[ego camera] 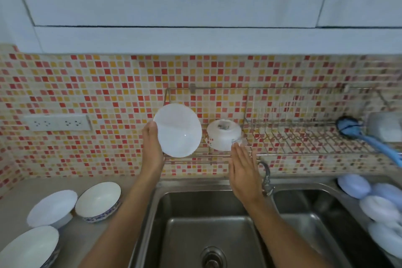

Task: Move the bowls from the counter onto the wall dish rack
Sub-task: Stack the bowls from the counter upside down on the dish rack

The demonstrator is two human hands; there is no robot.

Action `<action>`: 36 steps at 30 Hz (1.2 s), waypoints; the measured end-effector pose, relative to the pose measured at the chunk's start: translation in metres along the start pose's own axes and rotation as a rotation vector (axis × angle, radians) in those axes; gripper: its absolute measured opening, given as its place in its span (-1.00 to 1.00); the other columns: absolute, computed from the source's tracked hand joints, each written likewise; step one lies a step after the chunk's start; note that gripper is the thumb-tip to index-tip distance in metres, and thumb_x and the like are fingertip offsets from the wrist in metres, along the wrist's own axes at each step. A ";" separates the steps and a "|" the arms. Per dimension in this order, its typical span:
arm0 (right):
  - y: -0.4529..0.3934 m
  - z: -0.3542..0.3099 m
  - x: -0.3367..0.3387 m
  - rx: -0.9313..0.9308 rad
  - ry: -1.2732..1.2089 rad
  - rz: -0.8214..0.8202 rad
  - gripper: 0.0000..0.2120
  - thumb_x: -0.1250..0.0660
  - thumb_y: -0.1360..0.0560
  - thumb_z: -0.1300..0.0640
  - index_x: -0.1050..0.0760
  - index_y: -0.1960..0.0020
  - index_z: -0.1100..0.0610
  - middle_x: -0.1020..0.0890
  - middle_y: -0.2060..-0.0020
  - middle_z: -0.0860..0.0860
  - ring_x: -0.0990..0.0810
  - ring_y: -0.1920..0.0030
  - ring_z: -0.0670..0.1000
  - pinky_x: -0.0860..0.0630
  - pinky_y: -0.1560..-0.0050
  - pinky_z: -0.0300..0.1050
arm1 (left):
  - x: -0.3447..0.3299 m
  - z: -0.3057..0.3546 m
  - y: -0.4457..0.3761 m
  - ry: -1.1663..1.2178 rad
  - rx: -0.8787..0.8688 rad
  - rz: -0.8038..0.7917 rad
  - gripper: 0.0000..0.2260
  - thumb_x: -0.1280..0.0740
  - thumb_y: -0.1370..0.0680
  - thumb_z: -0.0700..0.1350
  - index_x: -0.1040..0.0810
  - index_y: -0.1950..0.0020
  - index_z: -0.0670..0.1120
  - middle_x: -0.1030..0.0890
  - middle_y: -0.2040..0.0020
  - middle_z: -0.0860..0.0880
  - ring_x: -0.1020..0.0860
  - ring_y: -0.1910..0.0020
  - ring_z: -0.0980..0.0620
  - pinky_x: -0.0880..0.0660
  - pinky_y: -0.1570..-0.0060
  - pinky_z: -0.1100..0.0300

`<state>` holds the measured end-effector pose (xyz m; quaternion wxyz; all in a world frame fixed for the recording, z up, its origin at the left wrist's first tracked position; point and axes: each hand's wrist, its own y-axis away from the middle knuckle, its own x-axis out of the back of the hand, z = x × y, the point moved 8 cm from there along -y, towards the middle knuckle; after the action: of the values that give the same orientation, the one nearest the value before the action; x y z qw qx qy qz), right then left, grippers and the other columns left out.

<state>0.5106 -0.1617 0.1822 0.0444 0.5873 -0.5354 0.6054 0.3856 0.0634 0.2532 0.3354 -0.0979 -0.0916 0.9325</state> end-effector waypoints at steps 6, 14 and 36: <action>0.001 -0.005 0.003 -0.010 -0.023 0.112 -0.48 0.11 -0.66 -0.02 -0.42 -0.36 0.25 -0.51 -0.32 0.13 -0.41 -0.39 0.12 -0.20 -0.46 0.10 | -0.052 0.014 -0.021 -0.286 -0.268 -0.112 -0.47 -0.15 -0.55 0.25 -0.12 -0.48 0.17 -0.24 -0.47 0.01 -0.33 -0.39 -0.05 -0.45 -0.24 0.01; 0.001 0.000 -0.005 0.017 0.019 0.188 -0.59 -0.12 -0.59 0.05 -0.45 -0.35 0.21 -0.50 -0.32 0.09 -0.41 -0.39 0.05 -0.06 -0.52 -0.04 | -0.100 -0.012 -0.040 -1.018 -0.601 -0.232 -0.36 -0.30 -0.51 0.16 -0.11 -0.53 0.12 -0.19 -0.51 -0.15 -0.16 -0.48 -0.19 -0.11 -0.43 -0.16; 0.003 0.000 -0.012 0.028 0.023 0.336 -0.62 -0.11 -0.62 0.12 -0.43 -0.35 0.25 -0.52 -0.31 0.15 -0.42 -0.39 0.07 -0.25 -0.46 0.09 | -0.113 -0.055 -0.070 -1.405 -0.541 -0.327 -0.32 -0.45 -0.41 0.05 -0.27 -0.47 -0.01 -0.27 -0.41 -0.18 -0.21 -0.39 -0.26 -0.12 -0.39 -0.17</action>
<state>0.5123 -0.1555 0.1715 -0.0597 0.4830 -0.6170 0.6185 0.5273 0.0492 0.2304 0.2966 0.4533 -0.5213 0.6594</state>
